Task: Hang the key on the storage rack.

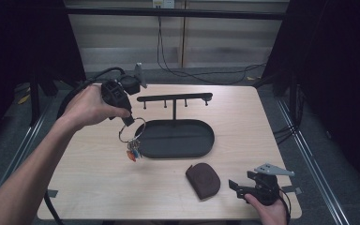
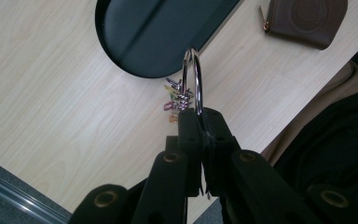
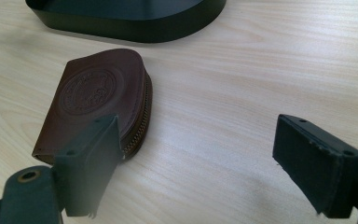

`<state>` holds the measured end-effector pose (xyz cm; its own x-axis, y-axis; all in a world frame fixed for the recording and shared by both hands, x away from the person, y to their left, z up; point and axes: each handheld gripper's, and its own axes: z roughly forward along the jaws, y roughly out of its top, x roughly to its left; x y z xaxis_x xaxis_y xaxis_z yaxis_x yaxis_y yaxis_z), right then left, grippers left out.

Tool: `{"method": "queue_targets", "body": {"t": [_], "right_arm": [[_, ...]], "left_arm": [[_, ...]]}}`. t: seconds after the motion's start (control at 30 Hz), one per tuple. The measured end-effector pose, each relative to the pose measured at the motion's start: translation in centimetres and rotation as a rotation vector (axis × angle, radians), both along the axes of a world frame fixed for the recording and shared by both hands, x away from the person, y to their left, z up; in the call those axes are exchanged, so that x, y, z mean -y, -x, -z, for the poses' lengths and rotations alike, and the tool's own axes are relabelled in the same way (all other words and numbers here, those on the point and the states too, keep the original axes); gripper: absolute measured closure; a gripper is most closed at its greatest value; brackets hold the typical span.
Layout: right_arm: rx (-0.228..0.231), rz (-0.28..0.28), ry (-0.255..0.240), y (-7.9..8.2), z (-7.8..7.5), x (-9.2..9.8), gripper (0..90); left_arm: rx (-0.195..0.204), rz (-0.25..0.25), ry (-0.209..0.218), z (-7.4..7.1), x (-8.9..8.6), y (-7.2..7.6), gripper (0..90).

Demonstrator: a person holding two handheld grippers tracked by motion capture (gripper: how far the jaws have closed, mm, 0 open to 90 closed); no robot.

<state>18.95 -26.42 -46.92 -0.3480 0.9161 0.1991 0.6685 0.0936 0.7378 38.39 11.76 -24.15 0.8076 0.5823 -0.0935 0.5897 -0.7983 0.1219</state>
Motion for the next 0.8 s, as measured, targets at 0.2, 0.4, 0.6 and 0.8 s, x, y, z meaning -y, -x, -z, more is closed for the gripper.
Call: {"method": "queue_targets", "body": {"t": [0.2, 0.4, 0.6, 0.8], "right_arm": [[0.0, -0.001, -0.002, 0.0, 0.0, 0.0, 15.3], [0.002, -0.003, 0.001, 0.1, 0.0, 0.0, 15.3], [0.0, -0.008, 0.003, 0.0, 0.0, 0.0, 15.3], [0.001, -0.006, 0.004, 0.1, 0.0, 0.0, 15.3]], "left_arm": [[0.011, 0.017, -0.009, -0.8, 0.7, -0.2, 87.7], [0.008, 0.016, -0.011, -0.9, 1.1, -0.9, 87.6], [0.013, 0.0, -0.016, -0.4, 1.4, -1.9, 87.7], [0.002, -0.042, -0.018, 0.5, 1.1, -3.6, 87.6]]}}
